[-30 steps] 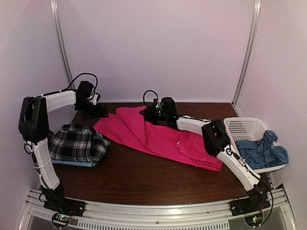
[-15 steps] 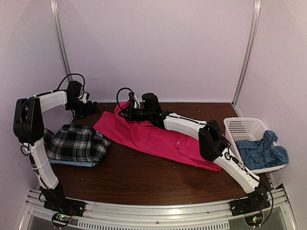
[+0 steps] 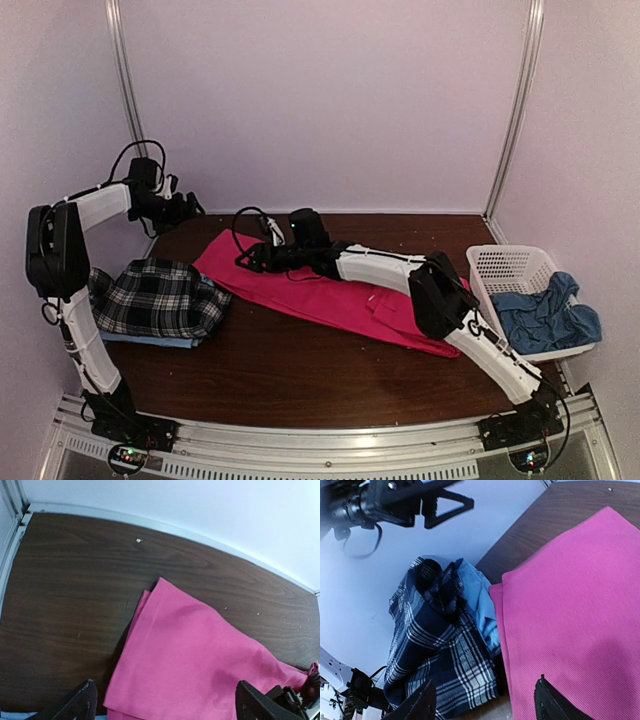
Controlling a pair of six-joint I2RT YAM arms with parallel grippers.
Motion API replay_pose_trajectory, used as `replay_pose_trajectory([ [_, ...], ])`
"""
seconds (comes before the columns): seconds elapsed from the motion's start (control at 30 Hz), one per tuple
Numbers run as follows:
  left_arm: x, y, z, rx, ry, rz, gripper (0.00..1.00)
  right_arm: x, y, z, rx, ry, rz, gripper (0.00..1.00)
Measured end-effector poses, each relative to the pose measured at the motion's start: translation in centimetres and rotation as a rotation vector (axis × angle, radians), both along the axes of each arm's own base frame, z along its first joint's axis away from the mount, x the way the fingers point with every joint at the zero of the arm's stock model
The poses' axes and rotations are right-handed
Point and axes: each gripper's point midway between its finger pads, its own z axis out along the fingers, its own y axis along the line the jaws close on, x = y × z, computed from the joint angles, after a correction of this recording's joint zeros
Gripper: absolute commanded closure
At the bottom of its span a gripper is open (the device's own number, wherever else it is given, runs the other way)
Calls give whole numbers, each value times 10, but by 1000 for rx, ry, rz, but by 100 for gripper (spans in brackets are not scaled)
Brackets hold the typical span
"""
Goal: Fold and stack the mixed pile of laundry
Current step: Smooth out the 2/3-rectangle-folded trousers at the center of the board.
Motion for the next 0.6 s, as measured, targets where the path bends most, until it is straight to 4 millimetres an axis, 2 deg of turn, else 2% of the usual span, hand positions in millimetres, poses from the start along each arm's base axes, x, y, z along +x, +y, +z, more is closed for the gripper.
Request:
replay_pose_trajectory([
  [0.1,14,-4,16,-19,-56,-19,2,1,-16,-12,-56,42,-10,37],
  [0.17,23,-5,21,-16,-72,-24,3,1,-39,-16,-107,76,-28,41],
  [0.27,43,-4,17,5,-70,-42,6,5,-81,-4,-179,94,-63,45],
  [0.33,53,-5,2,20,-44,-65,7,7,-108,14,-227,73,-84,47],
  [0.47,58,-1,-51,79,83,-98,8,1,-145,37,-320,19,-97,50],
  [0.53,58,3,-75,120,144,-110,7,-13,-155,33,-386,13,-89,51],
  [0.6,55,5,-92,158,189,-127,6,-24,-165,17,-458,34,-87,52],
])
